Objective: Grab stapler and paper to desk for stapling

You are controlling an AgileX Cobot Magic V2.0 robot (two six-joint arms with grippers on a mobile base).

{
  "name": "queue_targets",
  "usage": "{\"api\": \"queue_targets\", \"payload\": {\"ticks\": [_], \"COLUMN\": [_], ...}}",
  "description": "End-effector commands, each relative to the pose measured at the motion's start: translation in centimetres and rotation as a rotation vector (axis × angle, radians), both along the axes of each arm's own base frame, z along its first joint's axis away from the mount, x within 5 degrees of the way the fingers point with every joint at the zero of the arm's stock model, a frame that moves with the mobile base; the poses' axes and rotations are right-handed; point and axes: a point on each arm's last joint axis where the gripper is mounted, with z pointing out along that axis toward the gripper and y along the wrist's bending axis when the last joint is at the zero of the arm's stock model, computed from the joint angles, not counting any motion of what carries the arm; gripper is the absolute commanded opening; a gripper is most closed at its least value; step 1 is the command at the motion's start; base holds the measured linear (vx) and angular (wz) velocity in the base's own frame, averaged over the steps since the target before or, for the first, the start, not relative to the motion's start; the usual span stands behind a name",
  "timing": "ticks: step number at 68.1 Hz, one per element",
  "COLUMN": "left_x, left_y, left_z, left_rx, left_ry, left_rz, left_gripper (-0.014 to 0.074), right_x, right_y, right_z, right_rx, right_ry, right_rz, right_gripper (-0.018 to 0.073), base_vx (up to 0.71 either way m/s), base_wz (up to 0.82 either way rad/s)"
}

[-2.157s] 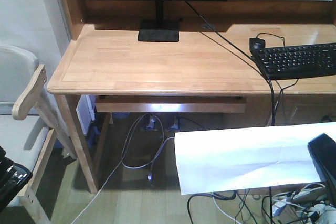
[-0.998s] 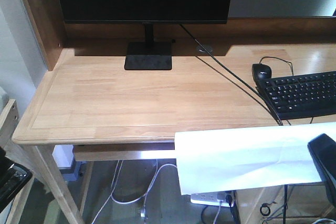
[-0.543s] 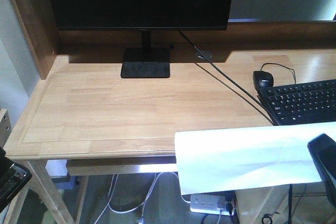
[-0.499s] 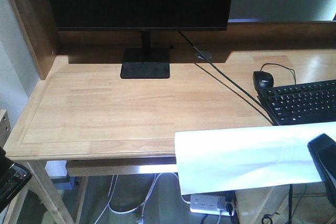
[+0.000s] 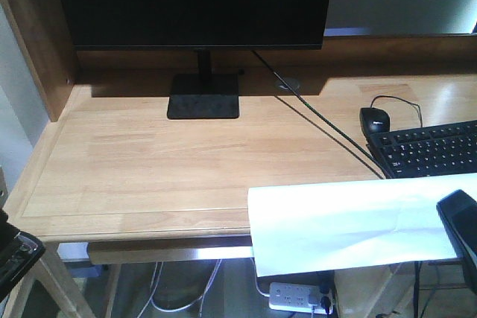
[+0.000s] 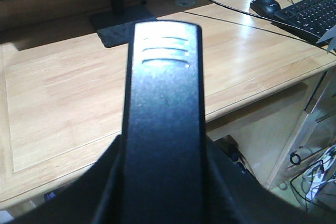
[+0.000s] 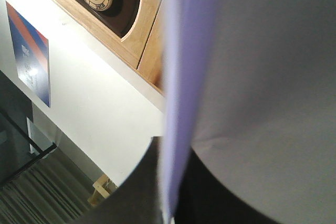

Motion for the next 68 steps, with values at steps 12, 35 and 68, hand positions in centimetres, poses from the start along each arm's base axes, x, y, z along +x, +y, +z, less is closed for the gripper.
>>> {"api": "queue_targets", "payload": {"ticks": [12, 35, 68], "left_x": [0.23, 0.23, 0.23], "left_y": [-0.15, -0.15, -0.15], "left_z": [1.91, 1.91, 1.91], "left_rx": [-0.061, -0.061, -0.061], "left_ry": [-0.120, -0.120, -0.120], "left_rz": [-0.004, -0.004, -0.004], "left_gripper": [-0.0007, -0.0007, -0.0007], "right_x": [-0.24, -0.24, -0.24], "right_y": [0.01, 0.01, 0.01], "right_z": [0.40, 0.40, 0.40], "right_rx": [0.022, 0.022, 0.022], "right_ry": [-0.052, -0.052, -0.052], "right_rz": [0.012, 0.012, 0.012], "right_gripper": [-0.0005, -0.0005, -0.0005], "base_vx": [0.05, 0.04, 0.03], "base_wz": [0.00, 0.00, 0.00]}}
